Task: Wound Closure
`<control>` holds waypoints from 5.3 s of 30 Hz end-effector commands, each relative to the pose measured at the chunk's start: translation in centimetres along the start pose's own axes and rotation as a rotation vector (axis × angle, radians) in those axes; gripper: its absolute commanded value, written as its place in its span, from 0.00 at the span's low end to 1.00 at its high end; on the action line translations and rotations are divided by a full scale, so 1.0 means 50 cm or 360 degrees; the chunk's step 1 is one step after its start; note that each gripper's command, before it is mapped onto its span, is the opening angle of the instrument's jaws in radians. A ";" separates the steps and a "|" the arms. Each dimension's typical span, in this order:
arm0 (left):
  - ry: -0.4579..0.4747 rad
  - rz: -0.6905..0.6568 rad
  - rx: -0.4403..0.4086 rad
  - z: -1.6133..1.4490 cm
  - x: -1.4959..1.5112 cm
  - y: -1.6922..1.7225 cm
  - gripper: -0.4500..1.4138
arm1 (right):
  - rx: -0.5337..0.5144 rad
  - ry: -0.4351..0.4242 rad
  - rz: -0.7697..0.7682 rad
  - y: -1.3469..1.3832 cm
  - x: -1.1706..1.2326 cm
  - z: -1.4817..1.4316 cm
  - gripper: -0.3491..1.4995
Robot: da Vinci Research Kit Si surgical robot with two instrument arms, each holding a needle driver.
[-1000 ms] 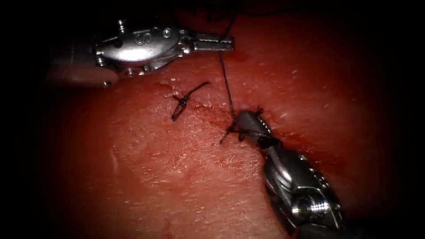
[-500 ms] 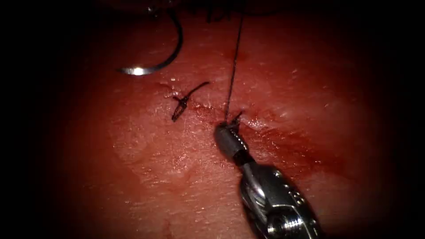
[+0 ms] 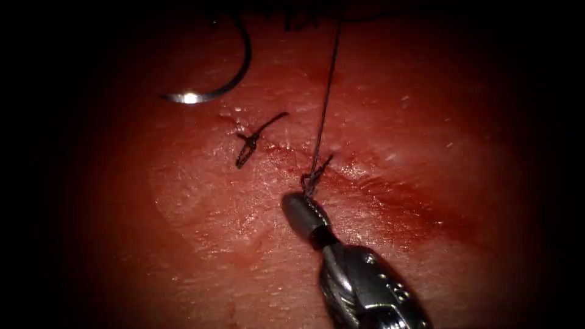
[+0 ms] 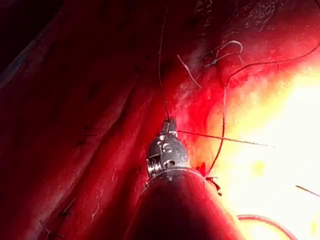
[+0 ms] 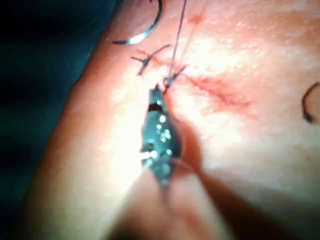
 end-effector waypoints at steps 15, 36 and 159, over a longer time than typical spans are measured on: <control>0.0005 0.0113 0.0091 0.0113 0.0029 -0.0055 0.00 | 0.0038 -0.0029 -0.0418 0.0002 -0.0051 -0.0016 0.00; 0.0007 0.0059 0.0079 0.0103 0.0043 -0.0027 0.00 | 0.0365 0.0157 -0.1041 -0.0037 -0.0033 -0.0071 0.84; -0.0292 -0.0276 -0.0010 -0.0006 0.0079 0.0288 0.50 | 0.1038 -0.0259 -0.0962 0.0041 0.0196 -0.0241 0.99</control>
